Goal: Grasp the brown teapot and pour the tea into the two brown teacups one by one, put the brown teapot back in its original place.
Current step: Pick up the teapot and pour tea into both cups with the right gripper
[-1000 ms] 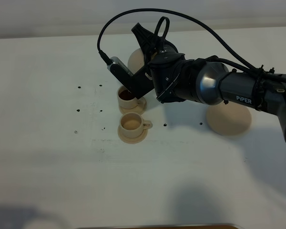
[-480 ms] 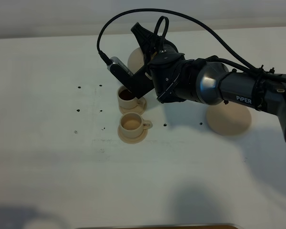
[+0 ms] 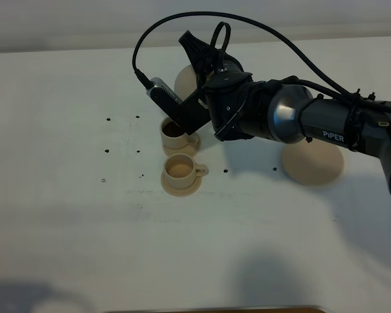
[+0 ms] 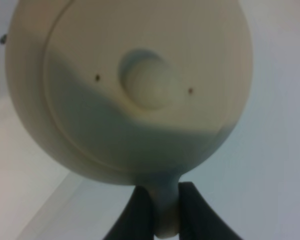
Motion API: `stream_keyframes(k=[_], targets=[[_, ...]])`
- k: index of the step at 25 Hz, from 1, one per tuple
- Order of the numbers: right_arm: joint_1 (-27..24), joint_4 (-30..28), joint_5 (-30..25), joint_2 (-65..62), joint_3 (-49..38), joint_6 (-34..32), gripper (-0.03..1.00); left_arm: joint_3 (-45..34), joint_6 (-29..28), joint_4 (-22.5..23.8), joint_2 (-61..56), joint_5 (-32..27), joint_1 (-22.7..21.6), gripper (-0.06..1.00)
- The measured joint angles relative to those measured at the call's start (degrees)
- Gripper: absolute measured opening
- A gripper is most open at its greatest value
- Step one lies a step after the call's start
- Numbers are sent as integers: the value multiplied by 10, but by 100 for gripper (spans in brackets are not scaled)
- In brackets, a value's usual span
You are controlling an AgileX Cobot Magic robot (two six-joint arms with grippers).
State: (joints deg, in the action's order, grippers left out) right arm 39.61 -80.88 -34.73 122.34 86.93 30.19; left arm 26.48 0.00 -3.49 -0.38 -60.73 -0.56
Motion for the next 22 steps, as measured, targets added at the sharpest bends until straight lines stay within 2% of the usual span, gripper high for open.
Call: stream_keyframes(k=[22], targets=[[4, 52, -3, 0, 0, -107, 9, 0, 0, 0, 0, 0, 0, 48]])
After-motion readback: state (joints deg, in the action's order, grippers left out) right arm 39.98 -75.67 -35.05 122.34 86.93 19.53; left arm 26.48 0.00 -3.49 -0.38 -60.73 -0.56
